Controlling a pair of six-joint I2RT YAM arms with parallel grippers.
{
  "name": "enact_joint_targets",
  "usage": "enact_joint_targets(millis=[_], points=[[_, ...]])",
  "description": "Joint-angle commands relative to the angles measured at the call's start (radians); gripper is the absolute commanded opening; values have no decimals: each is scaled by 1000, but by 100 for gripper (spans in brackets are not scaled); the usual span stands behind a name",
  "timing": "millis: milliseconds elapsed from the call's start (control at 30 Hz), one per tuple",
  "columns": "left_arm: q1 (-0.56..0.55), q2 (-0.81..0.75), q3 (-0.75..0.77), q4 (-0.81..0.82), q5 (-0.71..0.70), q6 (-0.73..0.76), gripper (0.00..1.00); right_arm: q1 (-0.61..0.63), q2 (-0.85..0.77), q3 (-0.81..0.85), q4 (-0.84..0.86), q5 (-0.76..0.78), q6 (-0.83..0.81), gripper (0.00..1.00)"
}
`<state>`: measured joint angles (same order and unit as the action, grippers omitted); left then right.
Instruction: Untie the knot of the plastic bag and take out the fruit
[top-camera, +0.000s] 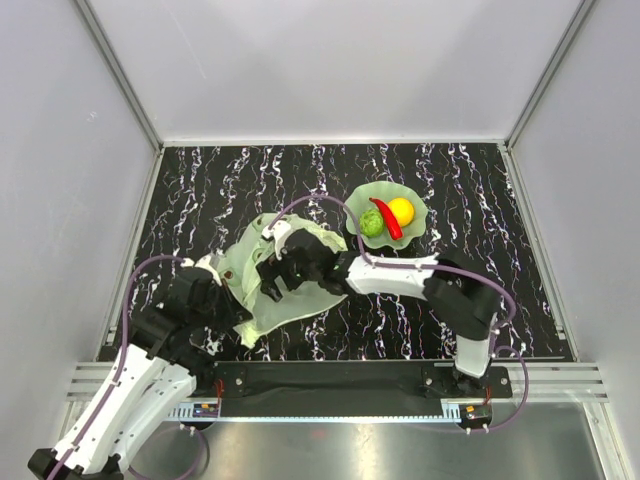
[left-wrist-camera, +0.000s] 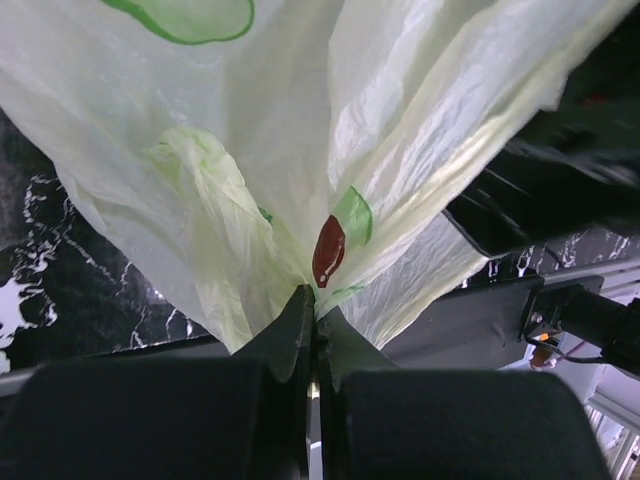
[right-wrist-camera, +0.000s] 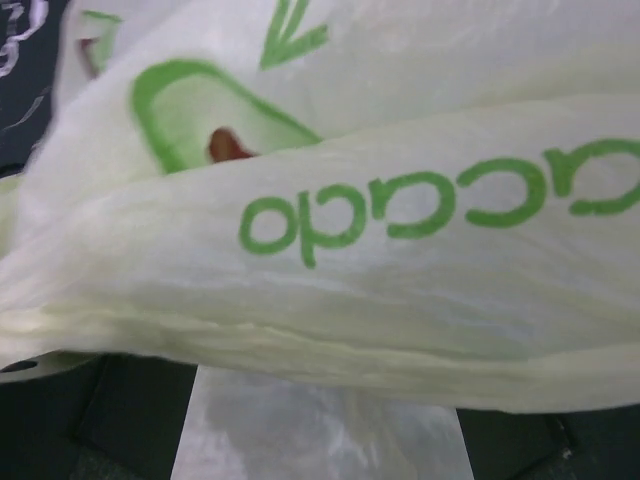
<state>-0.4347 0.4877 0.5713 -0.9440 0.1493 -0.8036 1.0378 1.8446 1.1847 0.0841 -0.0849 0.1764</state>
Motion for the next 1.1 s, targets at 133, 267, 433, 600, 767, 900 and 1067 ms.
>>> enact_joint_targets(millis=[133, 267, 433, 600, 767, 900, 1067], points=[[-4, 41, 27, 40, -20, -8, 1, 27, 197, 81, 345, 223, -32, 100], [-4, 104, 30, 91, 6, 23, 0, 27, 263, 143, 395, 266, -58, 100], [-4, 134, 35, 140, 33, 34, 0, 27, 357, 249, 313, 280, -55, 97], [-4, 126, 39, 151, 33, 37, 0, 27, 386, 270, 276, 264, -3, 78], [-2, 123, 42, 157, 18, 43, 0, 27, 387, 256, 258, 240, 0, 72], [-3, 123, 48, 166, 3, 40, 0, 27, 410, 262, 229, 212, 0, 64], [-3, 126, 55, 169, -19, 38, 0, 27, 415, 256, 181, 188, 31, 56]])
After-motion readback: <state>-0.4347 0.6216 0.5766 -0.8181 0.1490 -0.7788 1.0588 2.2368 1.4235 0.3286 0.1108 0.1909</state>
